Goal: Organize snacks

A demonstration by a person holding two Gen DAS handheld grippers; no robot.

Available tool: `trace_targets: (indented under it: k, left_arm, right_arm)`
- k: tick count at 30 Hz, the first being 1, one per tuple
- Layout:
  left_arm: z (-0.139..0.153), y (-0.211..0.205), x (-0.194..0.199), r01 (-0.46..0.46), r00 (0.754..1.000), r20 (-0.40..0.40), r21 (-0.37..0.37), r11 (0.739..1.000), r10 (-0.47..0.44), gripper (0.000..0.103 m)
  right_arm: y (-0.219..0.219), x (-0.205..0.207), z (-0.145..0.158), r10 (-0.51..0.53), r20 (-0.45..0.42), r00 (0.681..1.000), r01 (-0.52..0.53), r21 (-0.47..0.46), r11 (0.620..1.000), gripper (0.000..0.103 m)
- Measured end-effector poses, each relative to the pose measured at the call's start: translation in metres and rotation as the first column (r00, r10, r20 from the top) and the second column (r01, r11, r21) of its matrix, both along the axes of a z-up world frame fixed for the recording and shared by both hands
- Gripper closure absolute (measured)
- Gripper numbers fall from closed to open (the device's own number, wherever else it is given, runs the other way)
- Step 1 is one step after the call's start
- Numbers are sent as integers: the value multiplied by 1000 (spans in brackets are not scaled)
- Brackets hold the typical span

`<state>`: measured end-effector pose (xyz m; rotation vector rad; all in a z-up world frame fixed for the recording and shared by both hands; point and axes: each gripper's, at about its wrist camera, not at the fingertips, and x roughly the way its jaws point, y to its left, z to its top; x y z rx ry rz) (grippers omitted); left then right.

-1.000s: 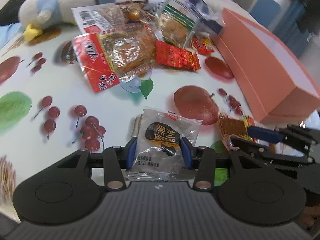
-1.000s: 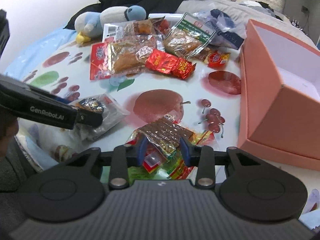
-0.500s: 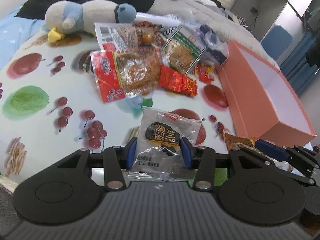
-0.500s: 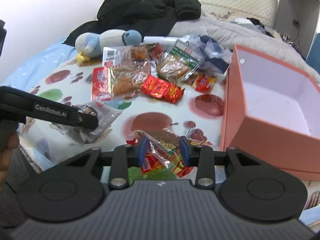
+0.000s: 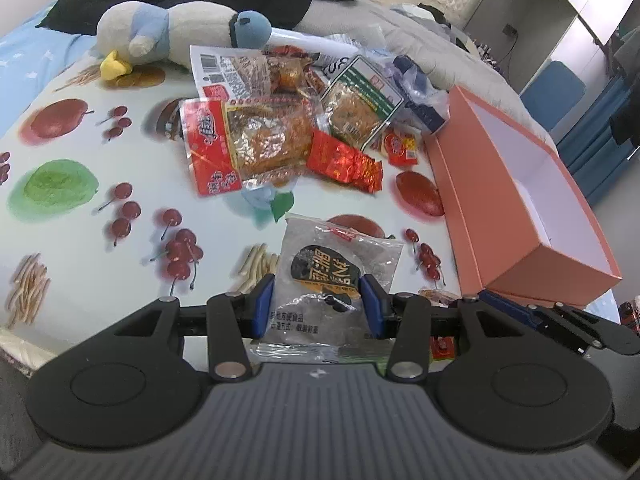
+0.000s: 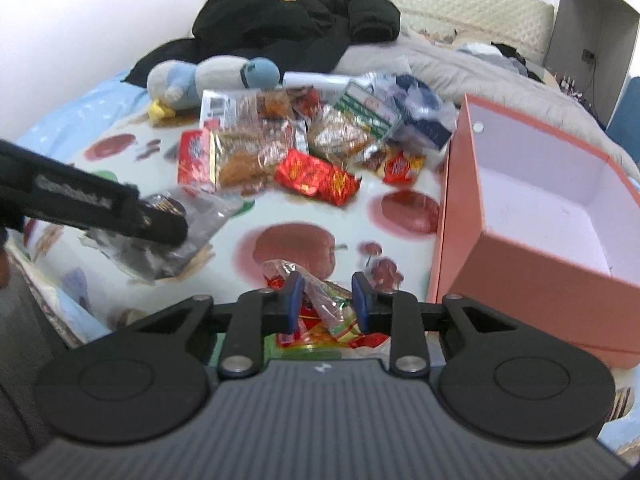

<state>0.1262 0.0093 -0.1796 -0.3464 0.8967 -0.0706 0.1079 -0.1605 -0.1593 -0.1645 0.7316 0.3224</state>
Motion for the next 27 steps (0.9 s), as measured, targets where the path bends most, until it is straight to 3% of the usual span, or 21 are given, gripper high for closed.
trace_targets:
  k: [3, 5, 6, 17, 20, 27]
  left_arm:
    - [-1, 1, -1, -2, 1000, -6, 6, 1000, 2, 52]
    - [0, 1, 0, -6, 1000, -8, 11, 1000, 7, 52]
    - [2, 1, 1, -8, 1000, -6, 11, 1000, 8, 52]
    - [16, -14, 5, 2, 1000, 13, 13, 1000, -2, 52]
    - [25, -19, 3, 1, 1000, 24, 13, 1000, -2, 61]
    - [47, -30, 12, 10, 998, 68, 20, 1000, -12, 65]
  right_arm:
    - [0, -3, -6, 1, -16, 1000, -1, 4, 1000, 79]
    - [1, -5, -7, 5, -22, 1000, -4, 10, 1000, 96]
    - [1, -5, -7, -3, -26, 1000, 3, 6, 1000, 99]
    - [-12, -1, 3, -25, -13, 1000, 25, 46, 999, 100]
    - [-16, -2, 9, -32, -13, 999, 33, 65, 997, 100]
    - [-26, -2, 35, -46, 18, 999, 43, 99, 994, 100]
